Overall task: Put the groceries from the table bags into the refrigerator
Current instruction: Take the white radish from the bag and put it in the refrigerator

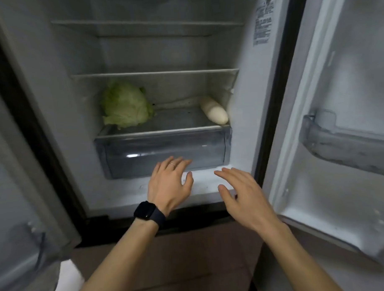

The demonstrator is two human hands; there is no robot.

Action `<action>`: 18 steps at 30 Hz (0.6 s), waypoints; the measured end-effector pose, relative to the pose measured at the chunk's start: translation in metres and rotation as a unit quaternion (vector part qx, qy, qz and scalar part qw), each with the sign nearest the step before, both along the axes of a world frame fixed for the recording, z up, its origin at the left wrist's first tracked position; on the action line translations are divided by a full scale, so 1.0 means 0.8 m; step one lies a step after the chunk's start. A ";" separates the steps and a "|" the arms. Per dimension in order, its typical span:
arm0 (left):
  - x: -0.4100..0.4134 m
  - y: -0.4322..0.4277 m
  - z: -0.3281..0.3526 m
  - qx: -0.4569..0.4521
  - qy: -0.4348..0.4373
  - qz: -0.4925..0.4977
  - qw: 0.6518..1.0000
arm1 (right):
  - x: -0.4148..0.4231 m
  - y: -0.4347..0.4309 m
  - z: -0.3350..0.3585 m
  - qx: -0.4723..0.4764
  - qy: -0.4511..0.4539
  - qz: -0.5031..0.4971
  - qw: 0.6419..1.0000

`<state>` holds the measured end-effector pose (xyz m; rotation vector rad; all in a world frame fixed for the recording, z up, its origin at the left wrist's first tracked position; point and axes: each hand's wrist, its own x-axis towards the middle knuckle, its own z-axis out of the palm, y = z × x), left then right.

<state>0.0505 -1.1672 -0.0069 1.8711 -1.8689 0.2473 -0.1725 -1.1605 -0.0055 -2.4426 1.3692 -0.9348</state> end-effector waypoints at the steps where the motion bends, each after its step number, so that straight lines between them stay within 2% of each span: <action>1: -0.004 0.030 -0.011 0.008 0.003 0.013 1.000 | -0.005 0.019 -0.010 0.006 0.004 0.013 1.000; 6: -0.014 0.185 -0.064 0.063 0.014 0.088 0.994 | -0.010 0.107 -0.053 0.020 0.016 0.083 0.996; 11: -0.005 0.345 -0.104 0.093 0.028 0.173 0.980 | 0.027 0.203 -0.080 0.034 0.037 0.188 0.981; 18: 0.036 0.587 -0.128 0.114 0.053 0.362 0.924 | 0.137 0.359 -0.094 0.007 0.064 0.343 0.937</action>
